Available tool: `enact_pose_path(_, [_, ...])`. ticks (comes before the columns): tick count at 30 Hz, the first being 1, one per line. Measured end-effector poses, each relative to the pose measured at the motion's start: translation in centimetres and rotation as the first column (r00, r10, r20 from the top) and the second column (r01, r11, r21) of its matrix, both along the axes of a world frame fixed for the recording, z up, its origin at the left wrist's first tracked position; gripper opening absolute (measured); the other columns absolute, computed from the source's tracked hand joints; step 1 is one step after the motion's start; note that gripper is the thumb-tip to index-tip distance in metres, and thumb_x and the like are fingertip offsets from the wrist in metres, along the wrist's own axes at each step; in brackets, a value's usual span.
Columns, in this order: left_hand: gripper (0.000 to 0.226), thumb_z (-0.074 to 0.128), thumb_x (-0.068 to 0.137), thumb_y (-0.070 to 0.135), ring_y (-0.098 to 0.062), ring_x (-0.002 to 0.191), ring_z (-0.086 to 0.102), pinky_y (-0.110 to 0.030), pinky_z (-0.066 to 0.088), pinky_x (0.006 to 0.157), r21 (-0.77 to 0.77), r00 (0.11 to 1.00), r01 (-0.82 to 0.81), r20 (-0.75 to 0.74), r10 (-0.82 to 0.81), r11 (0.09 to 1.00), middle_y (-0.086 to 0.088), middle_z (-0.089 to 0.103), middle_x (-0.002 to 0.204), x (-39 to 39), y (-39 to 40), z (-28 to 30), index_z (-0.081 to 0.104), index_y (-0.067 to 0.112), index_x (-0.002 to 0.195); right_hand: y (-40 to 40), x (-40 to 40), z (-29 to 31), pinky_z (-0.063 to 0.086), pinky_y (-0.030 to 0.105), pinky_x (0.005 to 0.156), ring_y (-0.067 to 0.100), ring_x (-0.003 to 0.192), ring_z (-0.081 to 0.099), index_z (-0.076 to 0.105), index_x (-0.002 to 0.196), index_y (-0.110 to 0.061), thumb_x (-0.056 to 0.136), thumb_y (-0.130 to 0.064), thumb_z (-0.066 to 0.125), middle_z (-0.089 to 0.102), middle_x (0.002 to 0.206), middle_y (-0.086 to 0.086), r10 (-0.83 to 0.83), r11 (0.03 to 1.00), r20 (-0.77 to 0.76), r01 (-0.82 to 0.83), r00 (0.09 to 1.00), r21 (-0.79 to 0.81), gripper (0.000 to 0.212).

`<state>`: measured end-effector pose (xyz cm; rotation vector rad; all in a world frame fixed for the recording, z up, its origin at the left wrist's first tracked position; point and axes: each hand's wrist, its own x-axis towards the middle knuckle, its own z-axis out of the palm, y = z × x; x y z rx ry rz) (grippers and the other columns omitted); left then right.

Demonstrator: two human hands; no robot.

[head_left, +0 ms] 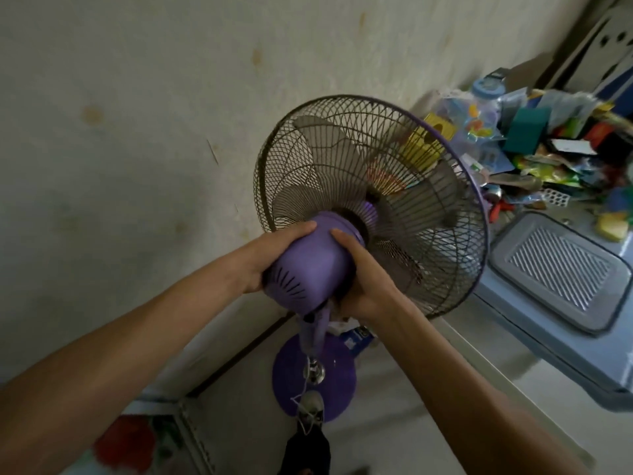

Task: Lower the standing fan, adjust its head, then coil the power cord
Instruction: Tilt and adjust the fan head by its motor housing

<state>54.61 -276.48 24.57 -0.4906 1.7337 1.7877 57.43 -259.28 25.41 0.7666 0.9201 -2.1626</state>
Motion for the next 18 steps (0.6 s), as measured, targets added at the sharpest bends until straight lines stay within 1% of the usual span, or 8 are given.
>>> enact_pose_path(3, [0.054, 0.072, 0.078, 0.059, -0.028, 0.086, 0.076, -0.033, 0.06, 0.063, -0.004, 1.0, 0.025, 0.003, -0.025, 1.0, -0.013, 0.078, 0.102, 0.4, -0.4, 0.2, 0.072, 0.016, 0.11, -0.3, 0.5, -0.2, 0.046, 0.056, 0.109, 0.039, 0.123, 0.061, 0.058, 0.138, -0.007, 0.079, -0.04, 0.082, 0.064, 0.135, 0.019, -0.001, 1.0, 0.001, 0.001, 1.0, 0.005, 0.072])
enact_pose_path(6, [0.057, 0.07, 0.079, 0.059, -0.029, 0.093, 0.075, -0.036, 0.061, 0.073, -0.054, 0.988, 0.153, -0.025, -0.155, 0.987, -0.014, 0.076, 0.107, -0.4, -1.3, 1.3, 0.071, 0.014, 0.114, -1.8, 1.9, -0.5, 0.049, 0.059, 0.104, 0.04, 0.12, 0.063, 0.051, 0.143, -0.008, 0.073, -0.037, 0.087, 0.062, 0.137, 0.019, -0.132, 0.991, 0.018, 0.132, 0.991, -0.023, 0.084])
enact_pose_path(8, [0.049, 0.07, 0.078, 0.058, -0.029, 0.093, 0.075, -0.035, 0.061, 0.071, -0.095, 0.965, 0.256, -0.028, -0.26, 0.962, -0.014, 0.077, 0.106, -1.4, -2.0, 2.3, 0.077, 0.018, 0.105, -3.1, 3.0, -0.6, 0.056, 0.059, 0.094, 0.039, 0.113, 0.066, 0.046, 0.147, -0.014, 0.068, -0.035, 0.09, 0.063, 0.135, 0.016, -0.237, 0.97, 0.016, 0.237, 0.971, -0.06, 0.093])
enact_pose_path(10, [0.04, 0.068, 0.078, 0.058, -0.026, 0.088, 0.076, -0.031, 0.06, 0.064, -0.124, 0.932, 0.357, -0.014, -0.361, 0.926, -0.011, 0.078, 0.103, -1.9, -2.4, 3.0, 0.081, 0.024, 0.096, -4.4, 4.2, -0.9, 0.062, 0.053, 0.081, 0.034, 0.103, 0.07, 0.042, 0.148, -0.019, 0.069, -0.035, 0.09, 0.067, 0.127, 0.013, -0.284, 0.958, -0.01, 0.284, 0.959, -0.044, 0.094])
enact_pose_path(11, [0.038, 0.068, 0.078, 0.059, -0.025, 0.087, 0.076, -0.03, 0.06, 0.063, -0.14, 0.92, 0.386, -0.011, -0.391, 0.912, -0.01, 0.078, 0.102, -2.2, -2.4, 3.2, 0.081, 0.027, 0.094, -4.5, 4.5, -1.1, 0.063, 0.051, 0.078, 0.032, 0.1, 0.071, 0.041, 0.148, -0.02, 0.07, -0.035, 0.09, 0.068, 0.124, 0.011, -0.298, 0.954, -0.023, 0.297, 0.954, -0.023, 0.093])
enact_pose_path(14, [0.039, 0.067, 0.077, 0.062, -0.025, 0.088, 0.076, -0.03, 0.06, 0.062, -0.167, 0.9, 0.43, 0.003, -0.436, 0.887, -0.008, 0.078, 0.103, -2.4, -2.2, 3.1, 0.08, 0.029, 0.094, -4.3, 4.6, -1.3, 0.063, 0.049, 0.071, 0.03, 0.089, 0.076, 0.04, 0.148, -0.022, 0.068, -0.038, 0.091, 0.068, 0.12, 0.01, -0.319, 0.948, -0.042, 0.318, 0.947, -0.031, 0.096])
enact_pose_path(16, [0.045, 0.068, 0.075, 0.062, -0.026, 0.088, 0.076, -0.031, 0.06, 0.061, -0.165, 0.905, 0.422, 0.023, -0.424, 0.892, -0.009, 0.078, 0.103, -2.4, -1.9, 3.2, 0.078, 0.024, 0.099, -3.9, 4.6, -1.0, 0.062, 0.045, 0.061, 0.026, 0.073, 0.079, 0.04, 0.148, -0.021, 0.067, -0.039, 0.092, 0.068, 0.115, 0.01, -0.34, 0.94, -0.049, 0.338, 0.939, -0.044, 0.098])
enact_pose_path(18, [0.05, 0.068, 0.073, 0.063, -0.025, 0.084, 0.077, -0.03, 0.06, 0.059, -0.184, 0.913, 0.407, 0.034, -0.408, 0.895, -0.008, 0.079, 0.098, -2.3, -1.6, 3.5, 0.074, 0.023, 0.102, -3.8, 4.8, -0.7, 0.061, 0.043, 0.055, 0.025, 0.065, 0.078, 0.04, 0.148, -0.02, 0.068, -0.038, 0.092, 0.068, 0.111, 0.011, -0.357, 0.934, -0.05, 0.356, 0.933, -0.04, 0.097])
